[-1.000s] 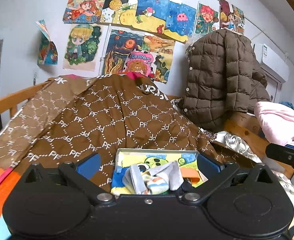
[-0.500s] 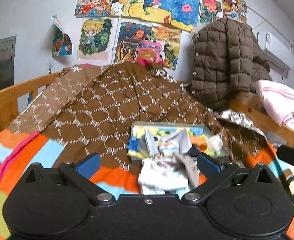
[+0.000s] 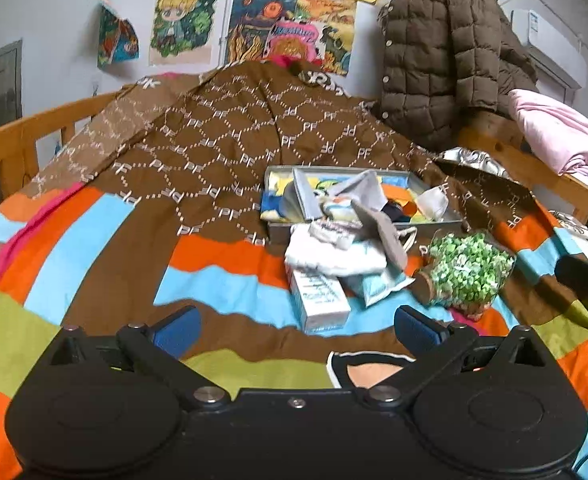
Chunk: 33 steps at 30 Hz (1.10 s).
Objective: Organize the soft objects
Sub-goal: 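Move both open tools back over the remaining pile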
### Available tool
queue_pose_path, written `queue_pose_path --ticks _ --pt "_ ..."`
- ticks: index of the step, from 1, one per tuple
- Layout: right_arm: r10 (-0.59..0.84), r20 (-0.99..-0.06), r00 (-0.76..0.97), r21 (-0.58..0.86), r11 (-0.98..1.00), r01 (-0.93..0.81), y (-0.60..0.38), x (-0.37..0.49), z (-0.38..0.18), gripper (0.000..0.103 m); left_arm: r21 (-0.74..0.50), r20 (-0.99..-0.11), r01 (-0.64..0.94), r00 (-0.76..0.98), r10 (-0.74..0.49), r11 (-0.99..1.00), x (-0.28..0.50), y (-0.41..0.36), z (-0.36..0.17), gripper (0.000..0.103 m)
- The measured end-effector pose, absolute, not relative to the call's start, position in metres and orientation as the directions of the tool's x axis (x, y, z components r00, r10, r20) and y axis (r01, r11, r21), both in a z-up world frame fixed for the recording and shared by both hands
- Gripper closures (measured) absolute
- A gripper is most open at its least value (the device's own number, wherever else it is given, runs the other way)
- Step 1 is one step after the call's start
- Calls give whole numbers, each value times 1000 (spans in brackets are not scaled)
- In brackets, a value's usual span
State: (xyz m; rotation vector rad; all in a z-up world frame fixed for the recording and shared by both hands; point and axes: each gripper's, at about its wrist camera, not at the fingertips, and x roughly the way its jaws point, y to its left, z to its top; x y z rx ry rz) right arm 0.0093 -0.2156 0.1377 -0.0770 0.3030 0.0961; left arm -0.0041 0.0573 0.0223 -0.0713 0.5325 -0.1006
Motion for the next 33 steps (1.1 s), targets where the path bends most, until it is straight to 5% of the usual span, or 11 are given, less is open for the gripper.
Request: queue_pose_path --ticks 10,33 --pt "37 -361 932 -50 997 -59 -214 28 109 0 -52 -591 89 800 -102 995 3 57 4 1" --pt "91 -493 865 -38 991 -126 -193 51 59 0 -4 -634 73 771 -58 997 27 49 -16 1"
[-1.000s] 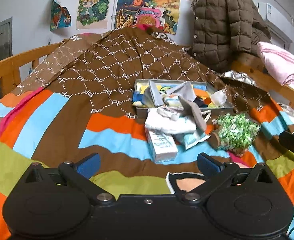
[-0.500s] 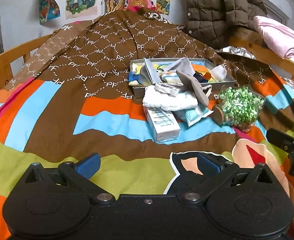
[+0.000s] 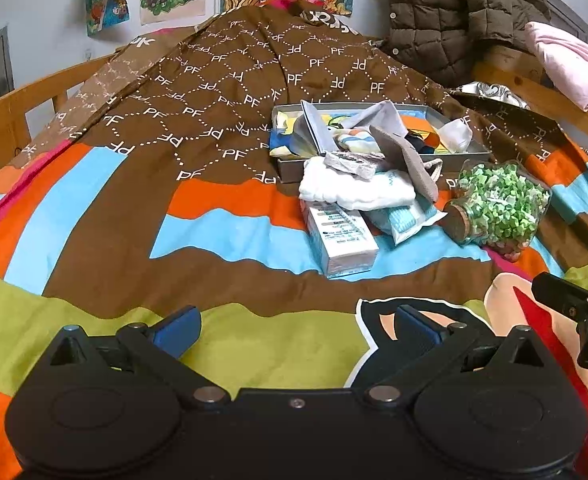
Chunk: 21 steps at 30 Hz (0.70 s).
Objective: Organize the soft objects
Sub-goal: 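Move both open tools back over the remaining pile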
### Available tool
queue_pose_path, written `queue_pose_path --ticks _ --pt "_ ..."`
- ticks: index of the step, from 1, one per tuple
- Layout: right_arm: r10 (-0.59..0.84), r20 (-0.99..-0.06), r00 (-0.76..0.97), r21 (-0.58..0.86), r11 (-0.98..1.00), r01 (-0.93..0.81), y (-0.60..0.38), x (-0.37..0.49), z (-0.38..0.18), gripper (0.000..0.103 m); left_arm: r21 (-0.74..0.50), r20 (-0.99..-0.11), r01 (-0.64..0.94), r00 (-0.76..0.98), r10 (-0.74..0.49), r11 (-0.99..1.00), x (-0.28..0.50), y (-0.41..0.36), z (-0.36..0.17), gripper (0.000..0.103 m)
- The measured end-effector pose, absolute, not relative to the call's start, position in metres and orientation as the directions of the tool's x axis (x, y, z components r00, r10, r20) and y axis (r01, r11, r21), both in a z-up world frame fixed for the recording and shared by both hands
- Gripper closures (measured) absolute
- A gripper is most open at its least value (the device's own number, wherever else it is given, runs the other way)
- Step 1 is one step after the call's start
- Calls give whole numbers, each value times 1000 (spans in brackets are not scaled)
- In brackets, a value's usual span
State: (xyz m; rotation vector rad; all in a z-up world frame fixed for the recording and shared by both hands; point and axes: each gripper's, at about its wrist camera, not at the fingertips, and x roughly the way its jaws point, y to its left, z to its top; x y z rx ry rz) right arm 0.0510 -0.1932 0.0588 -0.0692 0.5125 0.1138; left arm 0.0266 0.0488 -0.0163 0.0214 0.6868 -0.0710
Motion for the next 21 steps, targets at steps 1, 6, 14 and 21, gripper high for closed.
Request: queue_pose_path --ticks 1,6,14,21 --pt "89 -496 864 -39 991 -125 -193 52 57 0 -1 -635 74 770 -58 997 27 48 -17 1" --pt "91 -510 856 -47 990 -133 -189 57 53 0 -10 -644 87 762 -73 996 29 47 -17 1" --pt "92 -511 855 -76 986 -151 -183 70 49 0 -4 -618 66 784 -54 998 39 51 -17 1" --pt "99 -496 863 -75 985 -156 -180 84 46 1 -36 -583 41 811 -55 998 65 57 -17 1"
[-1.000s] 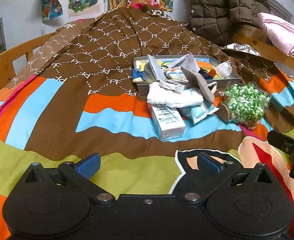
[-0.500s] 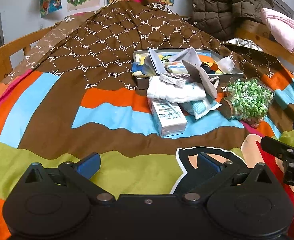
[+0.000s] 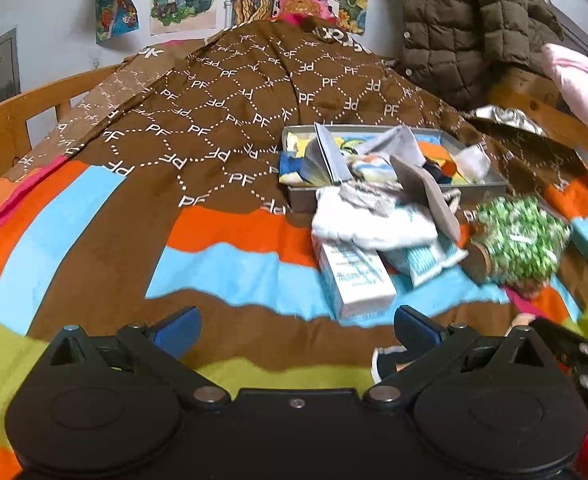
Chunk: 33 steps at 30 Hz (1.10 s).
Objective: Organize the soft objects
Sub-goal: 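Move both open tools back over the remaining pile, then grasp the printed white cloth with the left tool while the right tool grasps the beige pouch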
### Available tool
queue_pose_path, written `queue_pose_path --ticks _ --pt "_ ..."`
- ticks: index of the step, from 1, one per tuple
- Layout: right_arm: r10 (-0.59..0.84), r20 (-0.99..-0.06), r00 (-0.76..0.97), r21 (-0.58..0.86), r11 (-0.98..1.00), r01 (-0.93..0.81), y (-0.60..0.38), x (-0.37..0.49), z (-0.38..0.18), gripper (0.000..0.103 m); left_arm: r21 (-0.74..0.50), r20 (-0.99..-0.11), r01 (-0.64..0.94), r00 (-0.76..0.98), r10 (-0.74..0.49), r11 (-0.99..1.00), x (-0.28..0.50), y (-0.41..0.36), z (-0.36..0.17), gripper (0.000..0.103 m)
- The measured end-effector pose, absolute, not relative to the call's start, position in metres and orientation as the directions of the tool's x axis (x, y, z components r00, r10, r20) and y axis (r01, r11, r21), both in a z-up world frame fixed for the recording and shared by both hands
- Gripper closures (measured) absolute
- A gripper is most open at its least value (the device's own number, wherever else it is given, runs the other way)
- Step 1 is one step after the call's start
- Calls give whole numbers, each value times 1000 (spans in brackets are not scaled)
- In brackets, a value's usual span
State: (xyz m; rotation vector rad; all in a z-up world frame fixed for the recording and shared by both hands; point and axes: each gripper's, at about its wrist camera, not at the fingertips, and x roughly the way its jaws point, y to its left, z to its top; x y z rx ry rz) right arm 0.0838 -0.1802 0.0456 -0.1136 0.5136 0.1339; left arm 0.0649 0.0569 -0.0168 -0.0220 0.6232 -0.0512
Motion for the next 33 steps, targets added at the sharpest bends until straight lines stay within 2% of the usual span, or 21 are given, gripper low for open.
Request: queue_pose_path --ticks 13,19,24,26,31,33 --pt "81 -433 898 -151 975 -161 -165 116 35 0 -127 -488 63 865 -118 990 129 72 -24 1" --pt "21 -336 942 -276 954 -120 -149 134 29 1 -195 -435 162 870 -233 967 165 68 -19 2" --pt "49 -312 949 -262 956 -135 -145 166 34 1 -280 -438 245 828 -350 928 196 64 -21 9" --pt "61 -299 952 -264 954 -144 -143 180 36 6 -323 -440 281 801 -406 904 207 63 -23 13" --pt "106 -351 930 -232 953 -196 -141 212 32 36 -418 -466 311 733 -496 854 227 61 -36 23" --pt "118 -370 922 -215 954 -209 -142 221 27 39 -449 -476 304 714 -513 840 234 60 -41 25"
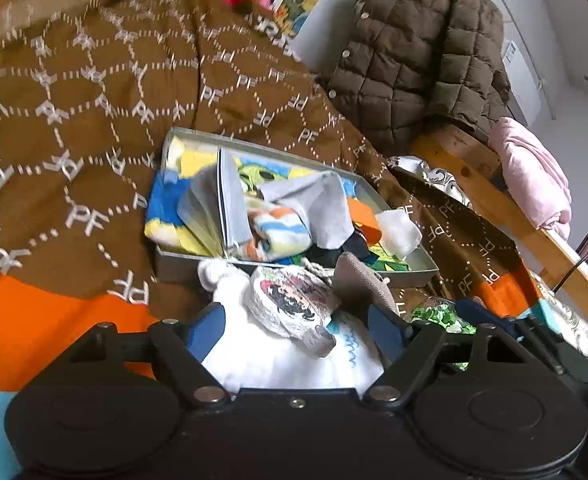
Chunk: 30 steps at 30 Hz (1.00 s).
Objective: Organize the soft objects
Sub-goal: 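Grasp the printed white cloth with the left tool while the right tool grasps the beige pouch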
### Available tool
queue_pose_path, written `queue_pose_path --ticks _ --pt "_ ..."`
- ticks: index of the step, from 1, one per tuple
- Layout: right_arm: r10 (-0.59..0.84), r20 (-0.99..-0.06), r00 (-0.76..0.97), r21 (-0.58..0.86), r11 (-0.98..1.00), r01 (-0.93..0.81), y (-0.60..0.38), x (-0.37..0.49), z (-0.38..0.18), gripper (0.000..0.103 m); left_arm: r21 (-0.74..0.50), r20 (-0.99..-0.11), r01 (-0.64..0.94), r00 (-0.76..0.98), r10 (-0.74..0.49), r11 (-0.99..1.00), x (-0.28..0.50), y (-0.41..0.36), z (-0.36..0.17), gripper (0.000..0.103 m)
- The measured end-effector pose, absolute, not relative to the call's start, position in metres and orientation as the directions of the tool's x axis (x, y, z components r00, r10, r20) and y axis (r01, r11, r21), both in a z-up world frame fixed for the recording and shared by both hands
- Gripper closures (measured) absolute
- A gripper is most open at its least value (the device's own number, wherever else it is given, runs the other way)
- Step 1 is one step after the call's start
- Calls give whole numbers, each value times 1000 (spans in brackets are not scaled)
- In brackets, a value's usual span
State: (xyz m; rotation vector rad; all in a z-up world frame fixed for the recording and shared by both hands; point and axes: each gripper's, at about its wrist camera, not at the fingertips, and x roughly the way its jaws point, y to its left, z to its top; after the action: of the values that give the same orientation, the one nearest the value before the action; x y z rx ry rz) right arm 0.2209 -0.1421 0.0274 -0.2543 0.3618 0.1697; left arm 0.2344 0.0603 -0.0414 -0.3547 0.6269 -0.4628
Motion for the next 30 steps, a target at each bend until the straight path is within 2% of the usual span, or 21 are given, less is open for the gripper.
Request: queue_pose_path --ticks 4,6,8,10,11,13,16,18,20,30 --pt "146 -405 902 -205 947 -246 -140 231 20 48 -528 -473 278 689 -550 802 246 64 -47 30" --pt "152 -409 900 -208 945 -255 -137 232 17 52 -560 -469 266 679 -565 785 250 65 -48 36" --pt "150 -416 897 -209 944 -255 -134 233 14 58 -584 -474 249 668 -573 773 254 65 -48 49" --pt "146 -432 890 -205 945 -254 -131 238 10 71 -595 -484 234 660 -575 769 256 64 -49 58" --pt "145 -437 888 -198 947 -252 -132 239 9 73 -596 -487 230 658 -574 769 256 63 -49 65" --pt "144 -438 888 -187 951 -246 -135 243 11 81 -593 -500 218 655 -567 775 256 61 -50 73" --pt "148 -437 887 -154 959 -236 -139 239 13 94 -596 -500 207 661 -560 776 255 61 -50 77" --pt "128 -402 907 -146 968 -202 -143 237 15 98 -604 -490 208 664 -564 769 254 62 -49 80" --pt "115 -391 913 -142 973 -183 -146 234 19 101 -604 -489 209 665 -565 769 253 61 -48 87" --pt "68 -325 943 -135 984 -117 -163 215 51 103 -494 -476 263 716 -511 829 215 49 -9 90"
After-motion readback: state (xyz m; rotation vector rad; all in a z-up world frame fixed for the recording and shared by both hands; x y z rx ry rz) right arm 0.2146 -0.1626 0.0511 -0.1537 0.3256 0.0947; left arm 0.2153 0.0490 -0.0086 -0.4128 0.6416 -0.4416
